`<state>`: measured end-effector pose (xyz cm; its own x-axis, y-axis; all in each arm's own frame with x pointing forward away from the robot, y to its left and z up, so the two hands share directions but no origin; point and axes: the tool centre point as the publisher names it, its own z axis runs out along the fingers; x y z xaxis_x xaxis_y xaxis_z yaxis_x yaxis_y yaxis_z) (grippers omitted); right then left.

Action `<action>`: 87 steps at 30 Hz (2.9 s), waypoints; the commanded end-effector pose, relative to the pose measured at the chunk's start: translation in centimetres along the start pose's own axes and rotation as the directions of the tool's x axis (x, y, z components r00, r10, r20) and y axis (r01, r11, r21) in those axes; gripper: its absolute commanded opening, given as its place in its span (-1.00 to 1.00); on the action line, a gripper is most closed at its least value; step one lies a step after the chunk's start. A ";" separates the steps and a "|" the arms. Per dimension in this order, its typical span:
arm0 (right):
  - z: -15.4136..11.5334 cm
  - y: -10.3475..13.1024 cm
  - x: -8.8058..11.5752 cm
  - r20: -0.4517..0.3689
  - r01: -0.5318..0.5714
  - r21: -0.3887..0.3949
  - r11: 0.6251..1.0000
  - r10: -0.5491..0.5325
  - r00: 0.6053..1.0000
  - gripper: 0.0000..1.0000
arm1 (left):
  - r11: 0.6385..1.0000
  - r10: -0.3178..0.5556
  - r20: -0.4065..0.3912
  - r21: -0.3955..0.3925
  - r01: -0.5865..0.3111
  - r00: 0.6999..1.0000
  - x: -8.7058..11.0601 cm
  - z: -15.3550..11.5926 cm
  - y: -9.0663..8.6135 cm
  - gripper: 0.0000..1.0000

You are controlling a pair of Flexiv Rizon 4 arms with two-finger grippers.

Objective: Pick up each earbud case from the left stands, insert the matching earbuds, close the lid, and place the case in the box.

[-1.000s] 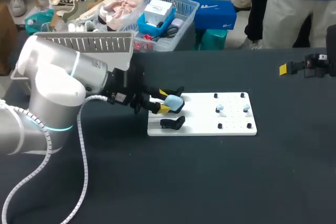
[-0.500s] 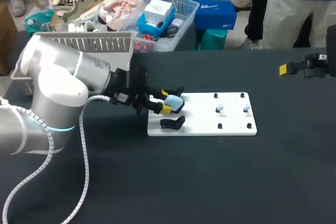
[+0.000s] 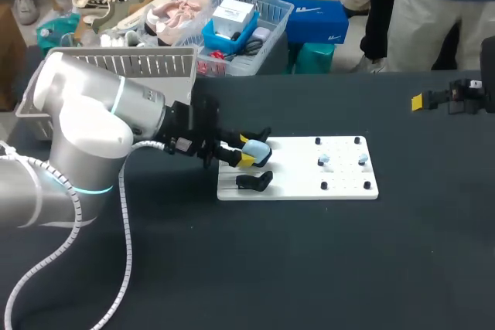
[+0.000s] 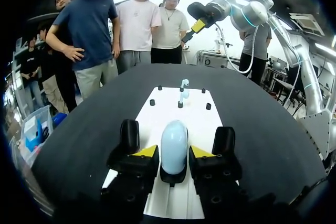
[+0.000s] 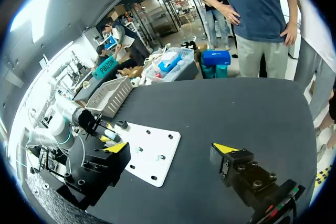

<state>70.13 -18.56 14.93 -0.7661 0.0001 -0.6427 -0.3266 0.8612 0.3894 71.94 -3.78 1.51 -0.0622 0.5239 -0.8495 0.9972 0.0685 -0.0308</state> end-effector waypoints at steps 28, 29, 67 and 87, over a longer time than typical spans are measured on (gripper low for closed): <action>0.0 0.0 0.0 0.000 0.000 0.001 1.000 0.000 1.000 1.00 | 1.000 0.005 0.060 0.020 -0.007 0.998 -1.2 -1.6 -0.4 -1.00; 0.0 0.0 0.0 0.000 0.000 0.001 1.000 0.000 1.000 1.00 | 1.000 0.004 0.068 0.026 -0.005 0.998 -1.4 -1.9 -0.6 -1.00; 0.0 0.0 0.0 0.000 0.000 0.001 1.000 0.000 1.000 1.00 | 0.990 0.129 0.416 0.002 -0.143 0.900 -8.6 -3.5 -7.7 -1.00; 0.0 0.0 0.0 0.000 0.000 0.001 1.000 0.000 1.000 1.00 | 0.991 0.119 0.458 -0.002 -0.133 0.881 -9.7 -0.5 -8.8 -1.00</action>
<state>70.13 -18.56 14.93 -0.7661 0.0001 -0.6427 -0.3265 0.8612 0.3894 63.85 -8.57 10.65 0.0828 0.0950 -0.9920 0.9965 -0.0190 0.0813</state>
